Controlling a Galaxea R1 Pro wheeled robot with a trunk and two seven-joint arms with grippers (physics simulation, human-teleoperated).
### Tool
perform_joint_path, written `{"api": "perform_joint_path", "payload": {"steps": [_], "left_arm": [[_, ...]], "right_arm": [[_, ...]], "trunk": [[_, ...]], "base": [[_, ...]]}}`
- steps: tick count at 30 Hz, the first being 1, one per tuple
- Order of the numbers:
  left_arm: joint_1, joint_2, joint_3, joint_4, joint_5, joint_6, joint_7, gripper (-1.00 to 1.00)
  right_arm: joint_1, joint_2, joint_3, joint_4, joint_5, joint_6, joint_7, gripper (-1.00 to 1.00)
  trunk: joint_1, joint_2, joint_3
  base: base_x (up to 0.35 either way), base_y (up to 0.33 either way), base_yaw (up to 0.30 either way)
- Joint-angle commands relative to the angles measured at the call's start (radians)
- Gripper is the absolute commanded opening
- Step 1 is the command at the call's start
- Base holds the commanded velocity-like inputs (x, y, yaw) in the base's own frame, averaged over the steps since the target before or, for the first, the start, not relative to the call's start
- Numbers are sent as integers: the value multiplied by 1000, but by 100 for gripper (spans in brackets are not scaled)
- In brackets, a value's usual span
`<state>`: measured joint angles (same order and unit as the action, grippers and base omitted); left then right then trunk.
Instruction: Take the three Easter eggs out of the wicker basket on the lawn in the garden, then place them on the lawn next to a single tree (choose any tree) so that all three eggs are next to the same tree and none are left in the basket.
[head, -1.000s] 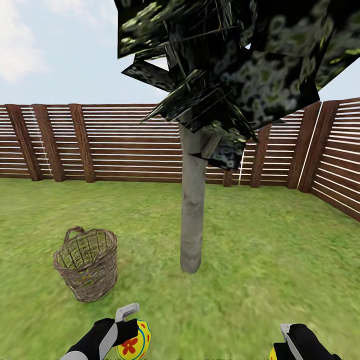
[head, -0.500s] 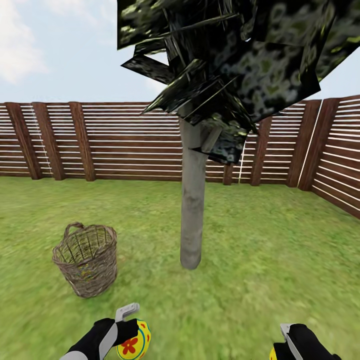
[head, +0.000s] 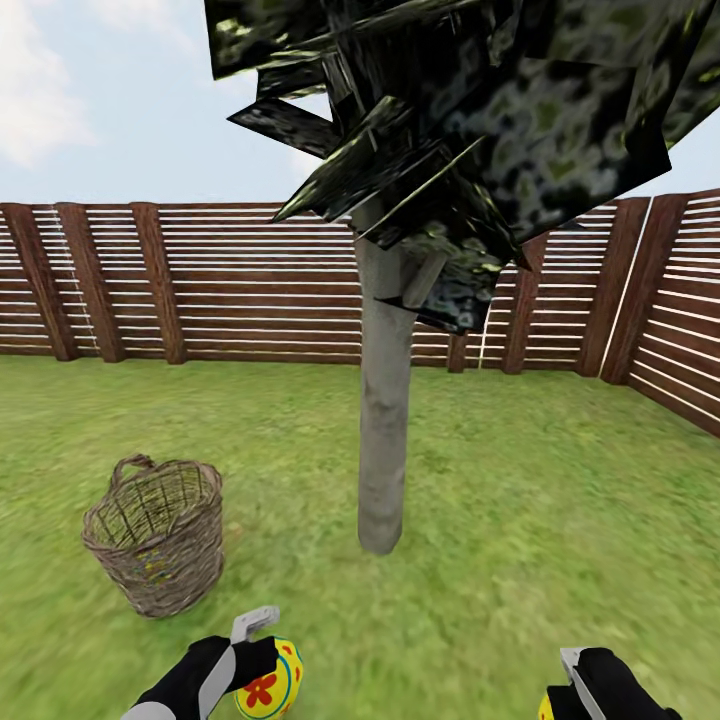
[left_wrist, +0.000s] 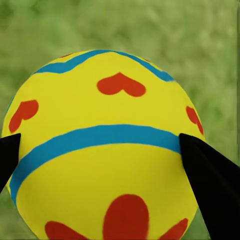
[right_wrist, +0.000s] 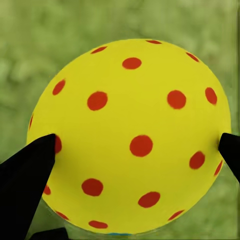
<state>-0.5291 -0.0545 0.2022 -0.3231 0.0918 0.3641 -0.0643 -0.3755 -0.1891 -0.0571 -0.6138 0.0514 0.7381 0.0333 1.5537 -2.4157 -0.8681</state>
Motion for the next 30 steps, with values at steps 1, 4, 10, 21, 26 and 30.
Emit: {"api": "perform_joint_path", "payload": {"steps": [1,4,10,21,26,30], "left_arm": [[0,0,3,-2,9,7,0,-100],[0,-1,4,-2,9,7,1,-100],[0,-1,5,-2,9,3,3,-100],[0,-2,5,-2,11,2,1,-100],[0,-1,6,-2,13,1,1,-100],[0,-1,6,-2,13,2,3,-100]], "right_arm": [[0,2,-2,-1,6,4,3,-100],[0,4,-2,-1,7,4,3,-100],[0,5,-2,-1,7,4,3,-100],[0,5,-2,-1,7,5,3,-100],[0,4,-3,-1,7,5,3,-100],[0,3,-3,-1,7,6,3,-100]], "trunk": [[0,0,-1],[0,0,-1],[0,0,-1],[0,0,-1],[0,0,-1],[12,-21,-11]], "base": [[326,-109,0],[326,-110,0],[192,-24,0],[106,0,0],[5,0,0],[0,0,0]]}}
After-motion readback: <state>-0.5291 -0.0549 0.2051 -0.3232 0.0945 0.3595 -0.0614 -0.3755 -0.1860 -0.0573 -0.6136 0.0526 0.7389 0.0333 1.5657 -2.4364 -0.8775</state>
